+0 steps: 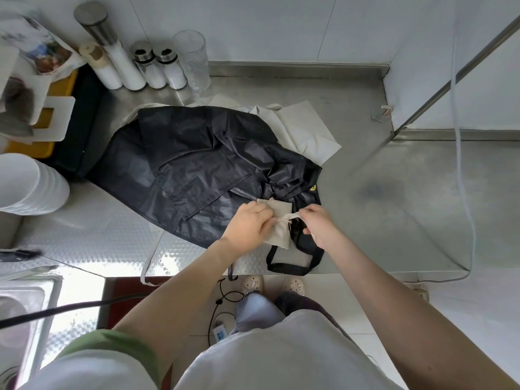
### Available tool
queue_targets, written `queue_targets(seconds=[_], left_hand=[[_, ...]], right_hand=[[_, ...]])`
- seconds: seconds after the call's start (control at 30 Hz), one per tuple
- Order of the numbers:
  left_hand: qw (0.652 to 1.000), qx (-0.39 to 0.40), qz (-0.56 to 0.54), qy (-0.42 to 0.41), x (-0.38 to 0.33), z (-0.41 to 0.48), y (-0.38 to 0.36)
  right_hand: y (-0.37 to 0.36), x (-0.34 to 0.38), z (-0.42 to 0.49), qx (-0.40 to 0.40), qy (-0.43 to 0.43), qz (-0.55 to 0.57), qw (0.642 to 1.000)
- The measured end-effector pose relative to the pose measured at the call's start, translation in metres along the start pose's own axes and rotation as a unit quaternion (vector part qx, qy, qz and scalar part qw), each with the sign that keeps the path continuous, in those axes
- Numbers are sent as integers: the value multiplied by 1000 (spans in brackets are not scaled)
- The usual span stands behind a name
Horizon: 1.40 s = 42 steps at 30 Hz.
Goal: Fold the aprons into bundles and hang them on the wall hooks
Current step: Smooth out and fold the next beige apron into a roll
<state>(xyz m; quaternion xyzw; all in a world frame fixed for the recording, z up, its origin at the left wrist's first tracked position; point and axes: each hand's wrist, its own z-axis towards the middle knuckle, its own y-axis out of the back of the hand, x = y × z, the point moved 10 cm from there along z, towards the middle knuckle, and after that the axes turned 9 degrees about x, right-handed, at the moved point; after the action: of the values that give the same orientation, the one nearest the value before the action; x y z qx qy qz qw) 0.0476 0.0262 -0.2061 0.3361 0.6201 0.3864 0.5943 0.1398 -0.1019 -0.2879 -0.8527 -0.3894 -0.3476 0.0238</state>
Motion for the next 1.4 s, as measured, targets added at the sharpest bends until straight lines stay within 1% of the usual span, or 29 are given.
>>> queue_targets(seconds=[0.07, 0.2, 0.3, 0.37, 0.4, 0.47, 0.53, 0.6, 0.63, 0.67, 0.7, 0.77, 0.8, 0.83, 0.9, 0.97, 1.03, 1.07, 1.1, 1.13, 1.2, 1.27, 1.33, 1.4], left_hand=[[997, 17, -64, 48, 16, -9, -5], [978, 29, -165, 125, 33, -21, -4], [958, 64, -205, 188, 47, -22, -16], [946, 83, -210, 231, 55, -21, -20], [946, 82, -200, 242, 55, -19, -17], [957, 49, -171, 230, 52, -11, -1], [984, -16, -86, 157, 35, -2, 23], [996, -50, 5, 74, 11, 2, 33], [998, -35, 40, 37, 0, 3, 27], [998, 2, 69, 13, -10, 2, 14], [994, 42, 101, 6, -14, 1, 1], [981, 110, 156, 40, -11, -6, -22], [976, 119, 170, 62, -8, -7, -25], [975, 108, 178, 80, -5, -7, -23], [982, 74, 145, 98, -4, -2, -12], [993, 34, 70, 89, -8, 4, 5], [992, 3, -16, 127, -4, 7, 25], [985, -4, -74, 157, 3, 8, 31], [970, -9, -149, 193, 10, 8, 35], [944, -18, -237, 229, 18, 7, 38], [875, -50, -397, 273, 26, 7, 38], [812, -68, -508, 280, 28, 11, 37], [760, -65, -587, 270, 27, 17, 34], [732, -48, -630, 256, 20, 24, 34]], right_hand=[[2, -7, 3, -21, -3, 6, 1000], [-7, -12, 9, -27, -2, 48, 998], [-6, -9, 6, -29, 9, 17, 999], [-3, 0, 0, -26, 49, 13, 998], [-2, 7, -3, -20, 76, 15, 997], [-4, 23, -9, 9, 117, 29, 993], [-10, 35, -11, 50, 127, 51, 989], [-17, 41, -13, 80, 117, 86, 986], [-19, 44, -15, 88, 112, 101, 985], [-22, 44, -16, 97, 105, 116, 983], [-22, 47, -18, 104, 103, 130, 981], [-24, 50, -22, 124, 100, 151, 976], [-24, 53, -24, 132, 103, 158, 973], [-24, 57, -27, 140, 110, 164, 970], [-24, 67, -33, 152, 135, 184, 962], [-19, 83, -42, 159, 174, 220, 947], [-7, 98, -49, 130, 215, 214, 944], [0, 104, -52, 100, 227, 187, 950], [6, 106, -54, 70, 228, 157, 958], [10, 108, -55, 49, 222, 127, 965], [6, 108, -56, 44, 197, 67, 977], [1, 112, -60, 42, 188, 22, 981], [0, 122, -65, 22, 200, -25, 979], [0, 130, -70, 14, 207, -40, 977]])
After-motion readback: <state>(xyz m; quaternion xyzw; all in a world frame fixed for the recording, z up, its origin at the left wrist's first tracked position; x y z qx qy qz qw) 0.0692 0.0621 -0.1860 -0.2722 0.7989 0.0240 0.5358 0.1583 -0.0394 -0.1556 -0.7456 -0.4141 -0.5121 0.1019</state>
